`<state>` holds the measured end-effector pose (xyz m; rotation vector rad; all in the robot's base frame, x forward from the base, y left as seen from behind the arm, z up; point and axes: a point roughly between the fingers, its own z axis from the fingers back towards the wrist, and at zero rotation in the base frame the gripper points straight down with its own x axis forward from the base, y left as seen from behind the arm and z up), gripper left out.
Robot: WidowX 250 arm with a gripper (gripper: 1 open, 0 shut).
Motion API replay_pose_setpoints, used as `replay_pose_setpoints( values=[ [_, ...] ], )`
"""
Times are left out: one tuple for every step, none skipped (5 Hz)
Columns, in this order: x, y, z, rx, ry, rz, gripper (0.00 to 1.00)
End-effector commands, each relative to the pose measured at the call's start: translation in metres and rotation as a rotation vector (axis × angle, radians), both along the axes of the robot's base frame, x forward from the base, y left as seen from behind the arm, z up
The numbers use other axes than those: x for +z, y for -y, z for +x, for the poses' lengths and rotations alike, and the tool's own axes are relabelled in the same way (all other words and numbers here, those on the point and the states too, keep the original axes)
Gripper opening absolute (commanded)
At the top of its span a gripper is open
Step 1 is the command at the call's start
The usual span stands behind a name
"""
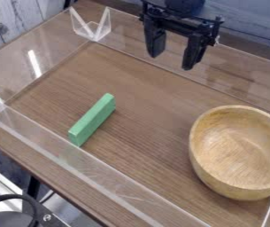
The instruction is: Put the green block in the brown bowl
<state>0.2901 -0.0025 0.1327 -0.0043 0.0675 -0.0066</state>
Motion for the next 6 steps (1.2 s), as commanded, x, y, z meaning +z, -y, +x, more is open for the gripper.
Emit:
replay_pose_setpoints(
  values=[
    [-0.008, -0.005, -0.006, -0.012, -0.021, 0.004, 1.0],
    [-0.016, -0.019, -0.025, -0.035, -0.037, 0.013, 1.0],
    [-0.021, -0.037, -0.043, -0.045, -0.019, 0.019, 1.0],
    [-0.026, -0.059, -0.055, -0.046, -0.015, 0.025, 1.0],
    [-0.035, -0.077, -0.064, -0.05, -0.008, 0.031, 1.0],
    [-0.046, -0.088, -0.073, -0.05, -0.002, 0.039, 1.0]
  ],
)
